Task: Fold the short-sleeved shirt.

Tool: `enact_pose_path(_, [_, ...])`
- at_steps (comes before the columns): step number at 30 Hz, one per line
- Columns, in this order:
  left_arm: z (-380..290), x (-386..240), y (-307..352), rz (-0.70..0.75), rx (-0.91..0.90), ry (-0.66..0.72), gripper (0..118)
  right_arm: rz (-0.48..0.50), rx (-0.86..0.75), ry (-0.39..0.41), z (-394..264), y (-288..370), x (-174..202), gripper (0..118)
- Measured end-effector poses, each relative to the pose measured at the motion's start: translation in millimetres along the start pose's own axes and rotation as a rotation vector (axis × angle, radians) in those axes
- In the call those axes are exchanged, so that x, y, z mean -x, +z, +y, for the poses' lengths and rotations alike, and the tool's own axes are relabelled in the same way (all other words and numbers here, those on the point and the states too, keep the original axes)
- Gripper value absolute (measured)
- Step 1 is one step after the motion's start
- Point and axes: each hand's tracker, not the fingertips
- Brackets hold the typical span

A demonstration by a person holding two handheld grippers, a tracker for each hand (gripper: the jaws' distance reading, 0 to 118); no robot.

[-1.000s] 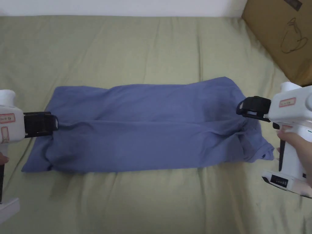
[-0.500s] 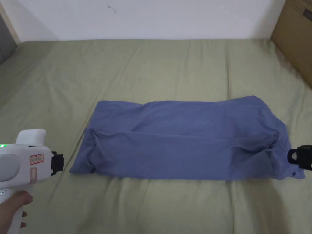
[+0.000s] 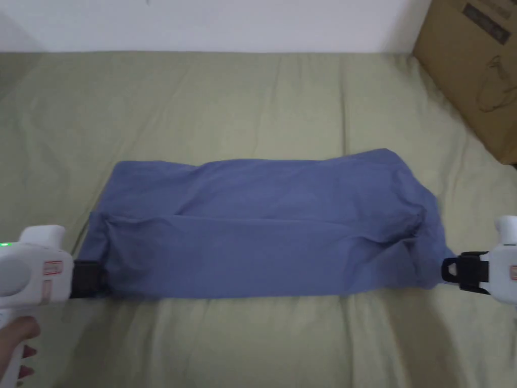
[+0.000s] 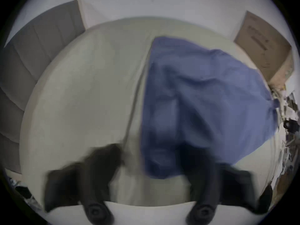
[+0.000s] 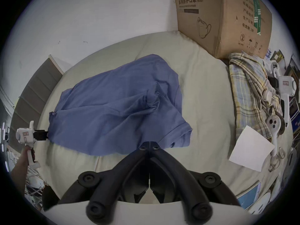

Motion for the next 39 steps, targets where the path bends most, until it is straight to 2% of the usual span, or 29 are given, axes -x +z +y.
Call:
enact_pose_path(1, [1.0, -4.0, 5.6, -0.007, -0.028, -0.016, 13, -0.006, -0.013, -0.007, -0.6, 0.4, -4.0, 0])
enact_pose_path(2, [0.0, -8.3, 10.7, 0.002, -0.038, -0.034, 1, -0.016, -0.026, -0.011, -0.2, 0.7, -7.7, 0])
enact_pose_path(5, [5.3, -15.2, 17.0, -0.022, -0.025, -0.049, 0, -0.025, -0.031, -0.037, 7.0, -6.1, -23.8, 0])
enact_pose_path(6, [6.5, -15.3, 18.4, 0.011, -0.026, -0.076, 0, -0.006, -0.026, -0.062, 10.8, -11.0, -29.7, 0])
enact_pose_path(7, [7.5, -13.9, 20.5, 0.045, -0.027, -0.106, 0, 0.02, -0.015, -0.08, 15.5, -17.7, -35.7, 5])
enact_pose_path(8, [8.3, -12.1, 21.4, 0.051, -0.027, -0.108, 0, 0.014, 0.0, -0.088, 20.3, -24.8, -40.5, 28])
enact_pose_path(9, [9.9, -8.9, 22.8, 0.042, -0.023, -0.099, 1, -0.015, 0.013, -0.115, 23.2, -32.4, -44.3, 64])
enact_pose_path(10, [10.3, -6.3, 24.7, 0.039, -0.023, -0.087, 0, -0.053, 0.05, -0.13, 25.7, -43.3, -47.0, 107])
enact_pose_path(11, [10.7, -2.6, 23.9, 0.022, -0.022, -0.07, 0, -0.065, 0.086, -0.137, 26.7, -53.9, -50.6, 117])
enact_pose_path(13, [10.9, -1.8, 25.5, 0.011, -0.026, -0.054, 0, -0.049, 0.109, -0.154, 27.7, -70.9, -55.5, 114])
enact_pose_path(14, [10.6, -2.9, 24.8, 0.012, -0.026, -0.054, 0, -0.061, 0.148, -0.159, 27.8, -77.5, -55.4, 108])
enact_pose_path(16, [10.2, -1.8, 23.0, 0.008, -0.024, -0.058, 0, -0.058, 0.156, -0.131, 26.2, -81.0, -50.0, 83])
enact_pose_path(17, [10.4, -2.0, 22.1, 0.011, -0.021, -0.06, 1, -0.126, 0.137, -0.057, 26.3, -75.3, -43.2, 62])
enact_pose_path(18, [11.0, -1.8, 21.3, 0.011, -0.016, -0.061, 0, -0.134, 0.114, -0.02, 26.2, -70.3, -39.1, 24])
enact_pose_path(19, [10.9, -0.4, 18.8, 0.013, -0.009, -0.058, 0, -0.073, 0.086, -0.014, 27.2, -62.5, -38.9, 4])
enact_pose_path(20, [11.4, 0.5, 18.2, 0.015, -0.003, -0.053, 0, 0.021, 0.097, -0.042, 27.0, -56.8, -37.6, 4])
enact_pose_path(22, [12.0, 2.0, 18.9, 0.018, 0.0, -0.051, 0, -0.034, 0.099, -0.027, 28.3, -47.5, -31.4, 4])
enact_pose_path(24, [12.0, 4.6, 21.0, 0.015, 0.007, -0.053, 0, -0.03, 0.096, -0.007, 30.6, -37.4, -34.1, 4])
enact_pose_path(28, [1.7, 9.0, 41.8, -0.008, 0.027, -0.076, 0, 0.025, 0.085, -0.104, 27.1, -5.1, -52.6, 4])
enact_pose_path(29, [-3.6, 10.4, 49.0, -0.013, 0.032, -0.075, 0, 0.03, 0.087, -0.106, 22.6, 4.4, -55.9, 4])
enact_pose_path(35, [-68.2, 19.2, 96.1, -0.06, 0.069, -0.066, 0, 0.054, 0.149, -0.11, -38.6, 51.9, -66.7, 4])
enact_pose_path(39, [-102.3, 25.5, 106.0, -0.105, 0.1, -0.042, 1, 0.044, 0.197, -0.114, -71.6, 51.6, -70.2, 4])
